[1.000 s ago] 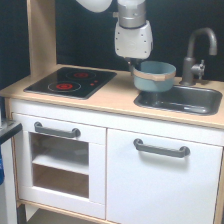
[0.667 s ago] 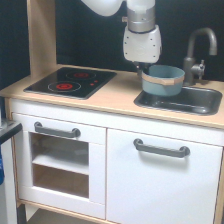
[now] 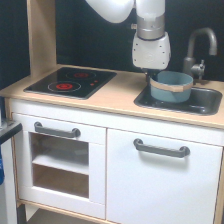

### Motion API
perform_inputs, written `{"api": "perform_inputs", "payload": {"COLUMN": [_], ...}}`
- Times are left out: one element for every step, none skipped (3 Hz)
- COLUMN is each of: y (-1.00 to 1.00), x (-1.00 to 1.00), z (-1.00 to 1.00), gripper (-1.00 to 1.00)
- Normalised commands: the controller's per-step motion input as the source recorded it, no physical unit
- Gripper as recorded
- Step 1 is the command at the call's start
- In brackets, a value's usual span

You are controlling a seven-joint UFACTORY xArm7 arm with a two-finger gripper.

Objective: Place the pot in the sink

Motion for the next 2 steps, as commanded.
{"api": "perform_inputs", "payload": {"y": [0.10, 0.07], "x": [0.09, 0.09], "z": [-0.37, -0.30], "gripper": [-0.30, -0.04]}}
